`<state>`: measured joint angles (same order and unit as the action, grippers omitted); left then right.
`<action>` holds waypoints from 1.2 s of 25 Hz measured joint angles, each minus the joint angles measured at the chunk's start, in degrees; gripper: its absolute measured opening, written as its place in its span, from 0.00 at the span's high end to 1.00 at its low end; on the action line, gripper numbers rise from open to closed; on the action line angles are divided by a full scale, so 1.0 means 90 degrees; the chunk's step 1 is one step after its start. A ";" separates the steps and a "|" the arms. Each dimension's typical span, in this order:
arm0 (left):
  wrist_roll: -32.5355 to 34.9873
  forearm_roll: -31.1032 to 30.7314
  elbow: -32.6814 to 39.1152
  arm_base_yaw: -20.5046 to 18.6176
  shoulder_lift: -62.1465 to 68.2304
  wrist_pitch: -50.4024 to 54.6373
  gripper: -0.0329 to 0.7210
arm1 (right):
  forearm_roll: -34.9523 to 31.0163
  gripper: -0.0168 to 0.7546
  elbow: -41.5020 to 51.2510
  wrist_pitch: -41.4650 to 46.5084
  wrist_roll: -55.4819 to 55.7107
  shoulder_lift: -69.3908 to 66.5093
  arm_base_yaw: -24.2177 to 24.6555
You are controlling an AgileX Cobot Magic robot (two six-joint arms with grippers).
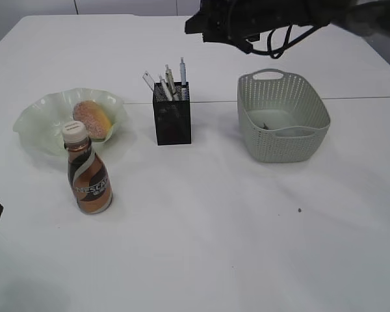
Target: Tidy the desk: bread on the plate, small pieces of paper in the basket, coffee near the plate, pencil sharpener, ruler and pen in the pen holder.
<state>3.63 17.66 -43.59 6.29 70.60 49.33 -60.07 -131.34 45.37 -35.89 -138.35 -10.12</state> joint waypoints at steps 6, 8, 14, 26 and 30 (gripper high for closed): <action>0.0000 0.0000 0.0000 0.0000 0.0000 -0.0140 0.37 | 0.2050 0.45 0.0000 0.1288 0.2027 0.0737 0.0000; 0.0000 0.0000 0.0000 0.0000 0.0000 -0.0140 0.37 | 0.2996 0.45 0.0000 0.1939 0.2771 0.0932 0.0000; 0.0000 0.0000 0.0000 0.0000 0.0000 -0.0088 0.37 | 0.4963 0.47 0.0000 0.2841 0.4196 0.1282 0.0000; 0.0000 -0.0001 0.0000 0.0000 -0.0247 0.0103 0.46 | 0.6107 0.47 0.1347 0.2885 0.4431 0.2468 0.0000; 0.0000 -0.0103 0.0000 0.0000 -0.0664 0.0272 0.49 | 0.6193 0.48 0.2657 0.2885 0.4431 0.3142 0.0000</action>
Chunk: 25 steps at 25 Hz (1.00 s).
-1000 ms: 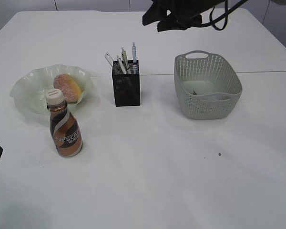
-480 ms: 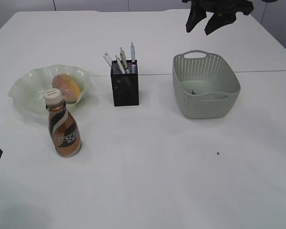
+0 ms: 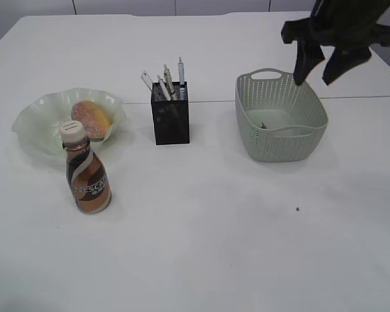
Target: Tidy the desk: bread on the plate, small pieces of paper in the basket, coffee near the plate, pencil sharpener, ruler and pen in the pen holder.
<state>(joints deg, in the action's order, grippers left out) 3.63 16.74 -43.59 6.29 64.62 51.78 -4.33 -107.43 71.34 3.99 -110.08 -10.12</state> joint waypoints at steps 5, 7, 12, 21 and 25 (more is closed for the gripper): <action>-0.0469 -0.0885 0.0000 0.0000 -0.0560 0.0381 0.50 | 0.0187 0.48 0.1657 0.0000 0.0000 0.1110 0.0000; -0.0703 -0.1283 0.0000 0.0000 -0.0812 0.0640 0.50 | 0.0200 0.48 0.2182 0.0000 -0.0026 0.1607 0.0000; -0.0898 -0.1506 0.0000 0.0000 -0.1510 0.1223 0.50 | 0.0213 0.48 0.3344 0.0000 -0.0108 0.2921 0.0000; -0.1236 -0.1860 0.0000 0.0000 -0.3482 0.2149 0.50 | 0.0238 0.48 0.4607 0.0000 -0.0015 0.5141 0.0000; -0.1252 -0.2299 0.0000 0.0000 -0.4462 0.2246 0.50 | 0.0238 0.48 0.5003 0.0000 0.0098 0.6233 0.0000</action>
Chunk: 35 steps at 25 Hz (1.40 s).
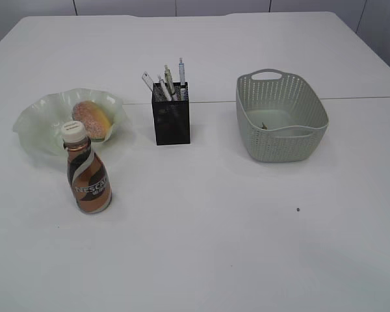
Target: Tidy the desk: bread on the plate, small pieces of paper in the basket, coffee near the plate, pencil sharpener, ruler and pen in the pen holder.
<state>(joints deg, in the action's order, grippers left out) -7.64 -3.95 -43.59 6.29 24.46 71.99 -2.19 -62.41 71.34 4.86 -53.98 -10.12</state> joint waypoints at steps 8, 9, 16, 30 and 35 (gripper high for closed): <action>-0.0005 -0.0042 0.0070 0.0000 -0.1617 0.0051 0.50 | 0.0000 0.48 0.0652 0.0075 0.0026 0.2404 0.0000; -0.0005 -0.0042 0.0116 0.0000 -0.1759 0.0065 0.50 | 0.0000 0.48 0.0734 0.0099 0.0026 0.2661 0.0000; -0.0005 0.0049 0.0300 0.0000 -0.2464 0.0078 0.50 | 0.0122 0.48 0.1446 0.0162 0.0026 0.4083 0.0000; -0.0005 0.0282 0.1106 0.0010 -0.2629 0.0117 0.50 | 0.0358 0.48 0.3131 -0.0055 -0.0087 0.5499 0.0000; 0.0176 0.0365 0.1206 0.0010 -0.2629 -0.0229 0.50 | 0.0368 0.48 0.3607 -0.0572 -0.0103 0.5730 0.0000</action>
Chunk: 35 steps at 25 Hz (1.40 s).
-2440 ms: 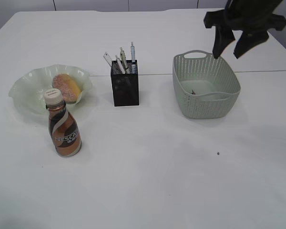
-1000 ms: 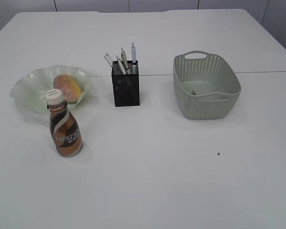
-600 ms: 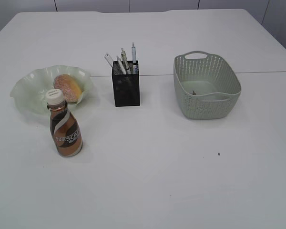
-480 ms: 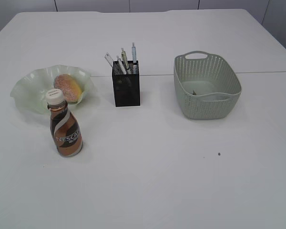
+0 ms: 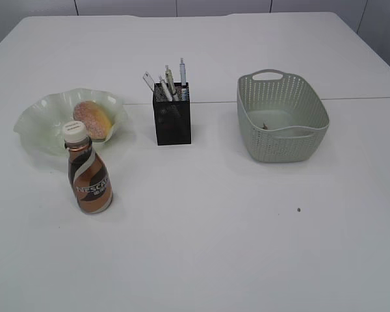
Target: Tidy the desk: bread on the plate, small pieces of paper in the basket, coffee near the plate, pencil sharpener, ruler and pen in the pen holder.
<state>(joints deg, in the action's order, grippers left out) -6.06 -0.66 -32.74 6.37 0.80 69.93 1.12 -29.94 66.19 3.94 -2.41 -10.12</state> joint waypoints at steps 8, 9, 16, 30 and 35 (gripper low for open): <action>0.0255 0.0074 0.0093 0.0000 0.0000 -0.0364 0.50 | 0.0000 0.48 0.0133 -0.0026 -0.0185 0.0009 0.0000; 0.0256 0.0074 0.0140 0.0000 0.0000 -0.0436 0.50 | 0.0000 0.48 0.0149 -0.0026 -0.0262 0.0009 0.0000; 0.0316 0.0107 0.0294 0.0000 0.0000 -0.0737 0.39 | -0.0011 0.48 0.0179 -0.0026 -0.0394 0.0009 0.0000; 0.0458 0.0207 0.0294 0.0000 0.0000 -0.0747 0.31 | -0.0011 0.48 0.0179 -0.0026 -0.0437 0.0028 0.0000; 0.0458 0.0207 0.0294 0.0000 0.0000 -0.0747 0.31 | -0.0011 0.48 0.0179 -0.0026 -0.0437 0.0280 0.0000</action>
<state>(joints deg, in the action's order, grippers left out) -1.94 1.20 -30.09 6.37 0.80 63.20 1.02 -28.33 65.96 0.00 0.11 -10.12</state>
